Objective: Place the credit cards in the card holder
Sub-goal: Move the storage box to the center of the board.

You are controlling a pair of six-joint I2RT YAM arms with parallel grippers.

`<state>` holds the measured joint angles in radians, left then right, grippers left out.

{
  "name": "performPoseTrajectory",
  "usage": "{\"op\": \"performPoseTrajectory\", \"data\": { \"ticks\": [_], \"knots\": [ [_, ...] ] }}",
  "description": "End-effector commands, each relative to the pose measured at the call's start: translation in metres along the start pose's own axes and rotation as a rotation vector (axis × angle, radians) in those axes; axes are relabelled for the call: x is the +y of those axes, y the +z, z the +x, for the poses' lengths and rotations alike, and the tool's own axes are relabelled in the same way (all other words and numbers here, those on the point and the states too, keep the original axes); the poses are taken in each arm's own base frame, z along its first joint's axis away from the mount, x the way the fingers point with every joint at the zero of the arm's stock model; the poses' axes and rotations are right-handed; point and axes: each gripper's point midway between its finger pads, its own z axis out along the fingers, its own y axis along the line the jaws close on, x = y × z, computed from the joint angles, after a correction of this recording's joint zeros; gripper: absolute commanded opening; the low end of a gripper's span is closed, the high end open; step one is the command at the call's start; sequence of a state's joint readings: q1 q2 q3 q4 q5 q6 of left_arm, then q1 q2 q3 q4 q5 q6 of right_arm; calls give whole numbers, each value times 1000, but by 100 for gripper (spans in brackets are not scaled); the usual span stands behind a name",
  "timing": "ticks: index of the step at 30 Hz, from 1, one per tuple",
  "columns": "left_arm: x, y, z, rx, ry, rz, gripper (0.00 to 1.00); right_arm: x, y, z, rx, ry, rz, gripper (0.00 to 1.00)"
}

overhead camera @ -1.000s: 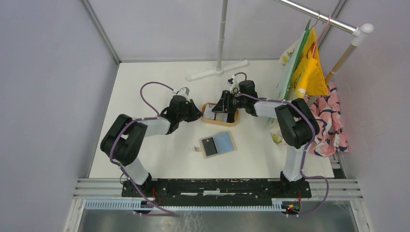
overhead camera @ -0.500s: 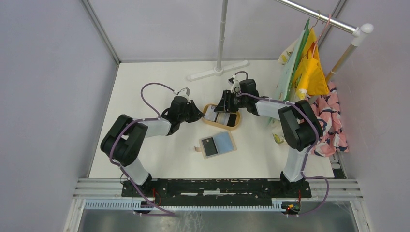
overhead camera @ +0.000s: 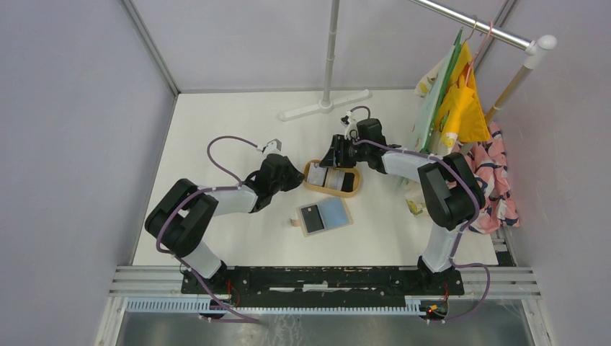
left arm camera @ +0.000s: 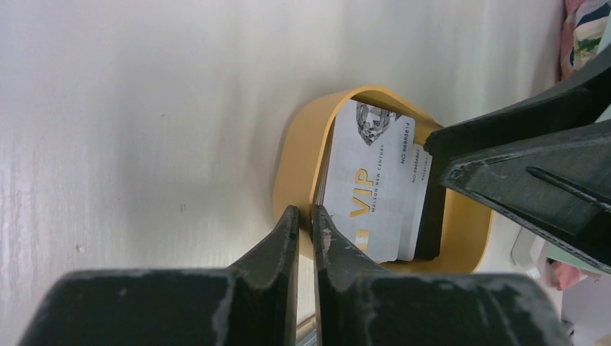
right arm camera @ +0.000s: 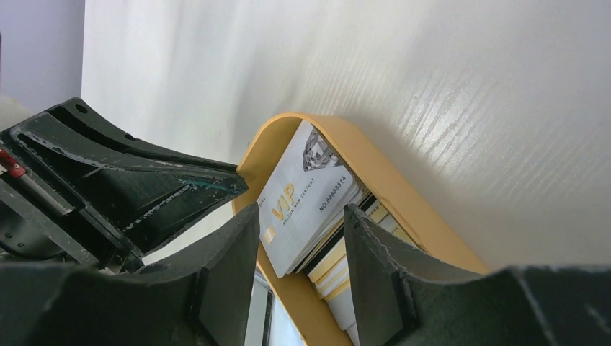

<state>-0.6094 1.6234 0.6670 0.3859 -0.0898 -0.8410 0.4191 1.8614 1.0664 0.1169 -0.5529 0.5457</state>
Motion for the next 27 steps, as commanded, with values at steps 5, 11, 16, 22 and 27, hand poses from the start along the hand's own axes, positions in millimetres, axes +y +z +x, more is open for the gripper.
{"op": "performPoseTrajectory", "data": {
  "ticks": [5, 11, 16, 22, 27],
  "knots": [
    [-4, -14, -26, -126, -133, -31, 2, 13, -25, -17, -83, -62, 14, 54],
    [-4, -10, -22, -121, -167, -43, 2, 12, -13, 9, -38, 10, -31, 56],
    [-10, -9, -18, -117, -159, -39, 2, 17, -2, 23, -6, 39, -48, 56],
    [-16, -8, -19, -90, -48, -52, 16, 11, -1, 20, -15, 16, -22, 55],
    [-8, -3, -29, -61, 134, -127, 44, 3, -4, 14, -24, 5, -2, 55]
  ]
}}
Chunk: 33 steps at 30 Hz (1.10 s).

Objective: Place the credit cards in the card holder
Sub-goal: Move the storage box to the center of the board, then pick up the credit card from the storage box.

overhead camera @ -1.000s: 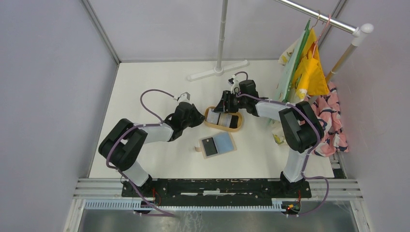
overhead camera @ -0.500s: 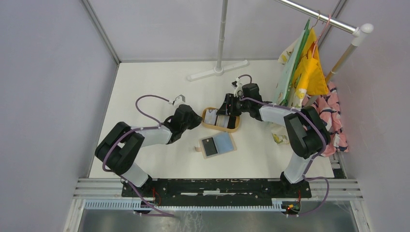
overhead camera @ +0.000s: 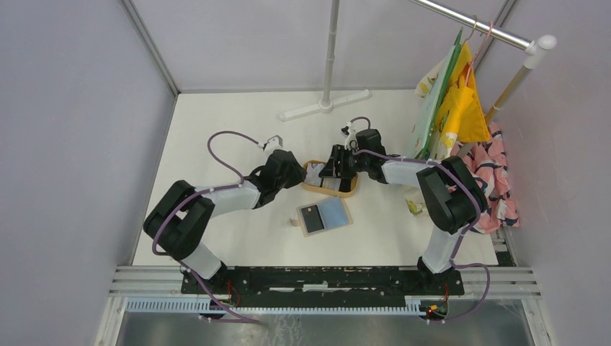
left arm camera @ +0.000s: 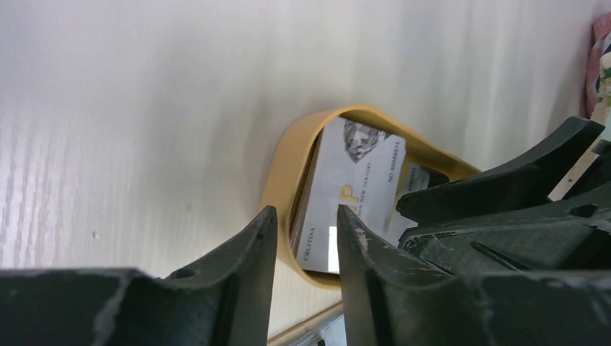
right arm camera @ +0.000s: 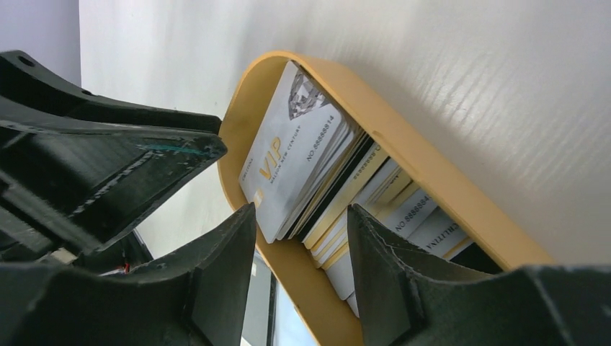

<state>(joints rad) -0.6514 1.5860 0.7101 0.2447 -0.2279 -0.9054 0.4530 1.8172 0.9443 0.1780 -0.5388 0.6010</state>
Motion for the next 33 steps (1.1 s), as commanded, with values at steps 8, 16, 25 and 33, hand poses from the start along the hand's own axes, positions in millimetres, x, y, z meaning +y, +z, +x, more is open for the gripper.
{"op": "performPoseTrajectory", "data": {
  "ticks": [8, 16, 25, 33],
  "knots": [
    [-16, 17, -26, 85, 455, -22, 50, -1, -2, -20, -42, -33, -9, 55],
    [-11, 27, -25, 155, 589, -60, 45, 0, -2, -19, -34, -32, -19, 55],
    [-11, 41, -18, 185, 551, -81, 13, 7, -3, -24, -36, -56, -47, 55],
    [-2, 31, -15, 124, 339, -140, 2, 12, -4, -25, -36, -40, -70, 55]
  ]
}}
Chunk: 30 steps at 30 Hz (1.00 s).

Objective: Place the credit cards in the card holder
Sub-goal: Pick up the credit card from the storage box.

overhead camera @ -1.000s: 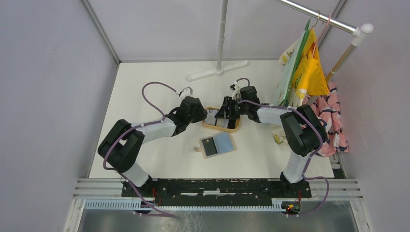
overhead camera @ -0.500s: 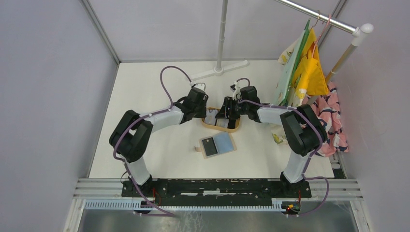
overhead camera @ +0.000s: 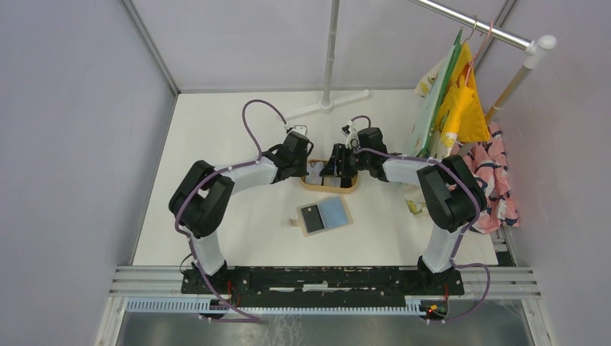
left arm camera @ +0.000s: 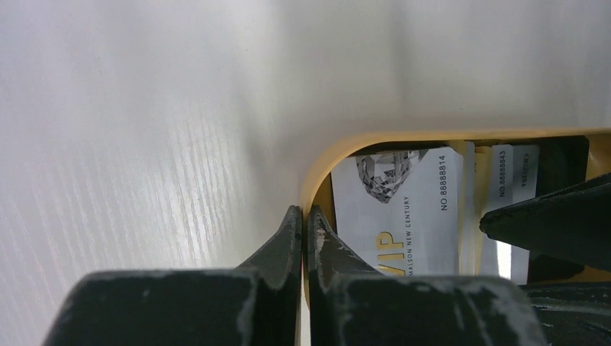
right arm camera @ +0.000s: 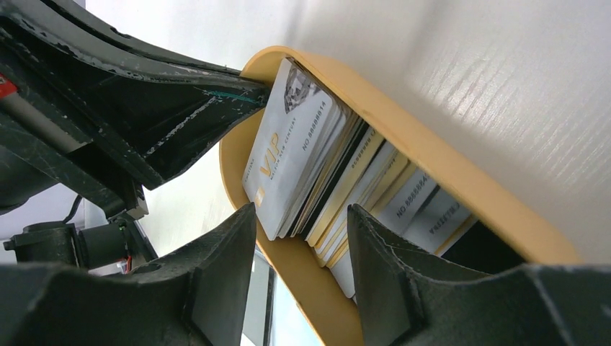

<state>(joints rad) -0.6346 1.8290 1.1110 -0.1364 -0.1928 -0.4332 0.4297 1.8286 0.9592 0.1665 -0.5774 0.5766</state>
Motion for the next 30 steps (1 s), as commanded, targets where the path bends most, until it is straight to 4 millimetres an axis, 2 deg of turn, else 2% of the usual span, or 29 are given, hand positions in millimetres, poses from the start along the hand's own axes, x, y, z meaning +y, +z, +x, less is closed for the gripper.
{"op": "performPoseTrajectory", "data": {
  "ticks": [1, 7, 18, 21, 30],
  "knots": [
    [-1, -10, -4, -47, -211, -15, 2, 16, -1, -21, -46, -33, -52, 55],
    [-10, -11, 8, -31, -385, 7, 2, 15, 2, -23, -44, -30, -50, 56],
    [-25, -16, 6, -57, -391, -12, 2, 19, 17, -22, -6, -6, -98, 54],
    [-29, -15, 6, -57, -382, -22, 2, 26, 19, -18, 8, 4, -137, 53],
    [-25, -17, 5, -57, -350, -78, 2, 57, 7, -28, -19, -12, -262, 46]
  ]
}}
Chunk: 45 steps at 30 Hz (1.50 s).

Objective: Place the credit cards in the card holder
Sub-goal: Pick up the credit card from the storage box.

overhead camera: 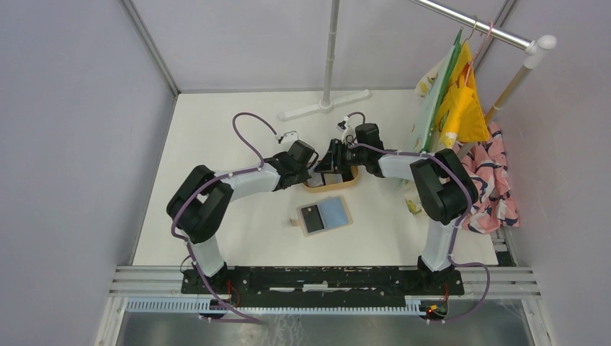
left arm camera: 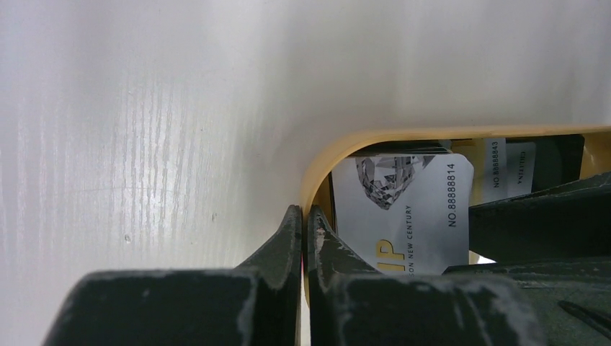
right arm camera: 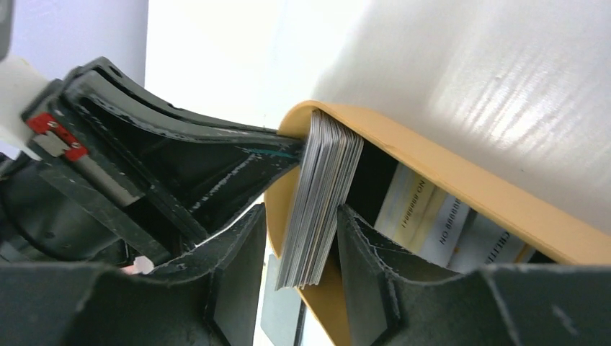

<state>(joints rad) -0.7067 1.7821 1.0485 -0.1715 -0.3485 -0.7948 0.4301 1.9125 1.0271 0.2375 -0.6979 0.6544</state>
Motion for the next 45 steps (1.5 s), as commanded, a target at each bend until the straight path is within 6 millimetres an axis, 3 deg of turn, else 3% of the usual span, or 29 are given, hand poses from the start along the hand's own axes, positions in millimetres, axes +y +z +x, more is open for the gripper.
{"op": "performPoseTrajectory", "data": {
  "ticks": [1, 10, 34, 39, 45],
  "knots": [
    [-22, -6, -7, -15, -56, 33, 2, 40, -4, -18, -40, -64, -137, 46],
    [-27, -10, -10, -27, -44, 41, 2, 18, 6, -8, -5, -55, -58, 48],
    [-41, -14, -8, -30, -25, 66, 2, 9, 27, 18, 99, -62, -51, 65],
    [-38, -15, -9, -36, -22, 53, 2, 28, 23, 14, 91, -55, -135, 54],
    [-35, -15, -10, -43, -13, 31, 2, 54, 14, 5, 57, -97, -236, 51]
  ]
}}
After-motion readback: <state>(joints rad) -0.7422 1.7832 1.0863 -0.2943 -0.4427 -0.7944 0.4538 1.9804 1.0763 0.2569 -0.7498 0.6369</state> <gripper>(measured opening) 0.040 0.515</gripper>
